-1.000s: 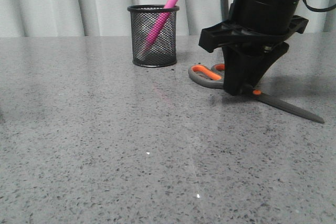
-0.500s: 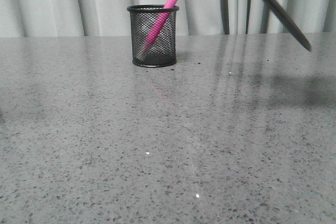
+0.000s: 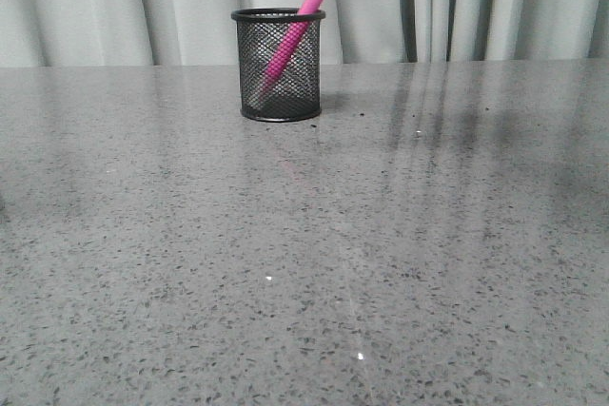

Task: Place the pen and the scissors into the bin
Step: 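Grasp the scissors with the right gripper and lift them upright, then carry the scissors over the mesh cup and lower blades in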

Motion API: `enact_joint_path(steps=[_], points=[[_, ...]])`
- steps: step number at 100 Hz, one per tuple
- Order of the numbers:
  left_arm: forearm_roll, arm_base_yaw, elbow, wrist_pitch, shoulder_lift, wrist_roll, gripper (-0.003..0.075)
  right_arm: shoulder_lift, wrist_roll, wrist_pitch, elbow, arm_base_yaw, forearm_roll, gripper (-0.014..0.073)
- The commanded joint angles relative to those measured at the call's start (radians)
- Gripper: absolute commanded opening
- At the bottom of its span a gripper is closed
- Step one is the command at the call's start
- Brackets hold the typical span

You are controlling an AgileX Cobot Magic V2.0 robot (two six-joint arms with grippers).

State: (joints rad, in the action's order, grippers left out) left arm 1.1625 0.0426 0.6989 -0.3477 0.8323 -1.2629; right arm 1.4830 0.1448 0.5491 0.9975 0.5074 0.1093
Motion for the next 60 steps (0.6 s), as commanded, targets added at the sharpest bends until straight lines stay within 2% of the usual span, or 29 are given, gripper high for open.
enact_joint_path(steps=[1, 29, 60], points=[[0.035, 0.004, 0.030, 0.024, -0.009, 0.012, -0.0019, 0.045, 0.004, 0.138, 0.111, 0.013, -0.003, -0.0076], [0.035, 0.004, 0.030, 0.021, -0.009, 0.012, -0.0019, 0.241, 0.004, 0.100, 0.321, 0.016, -0.003, -0.0076], [0.035, 0.004, 0.030, 0.021, -0.009, 0.012, -0.0019, 0.333, 0.004, 0.038, 0.333, 0.018, -0.003, -0.0076]])
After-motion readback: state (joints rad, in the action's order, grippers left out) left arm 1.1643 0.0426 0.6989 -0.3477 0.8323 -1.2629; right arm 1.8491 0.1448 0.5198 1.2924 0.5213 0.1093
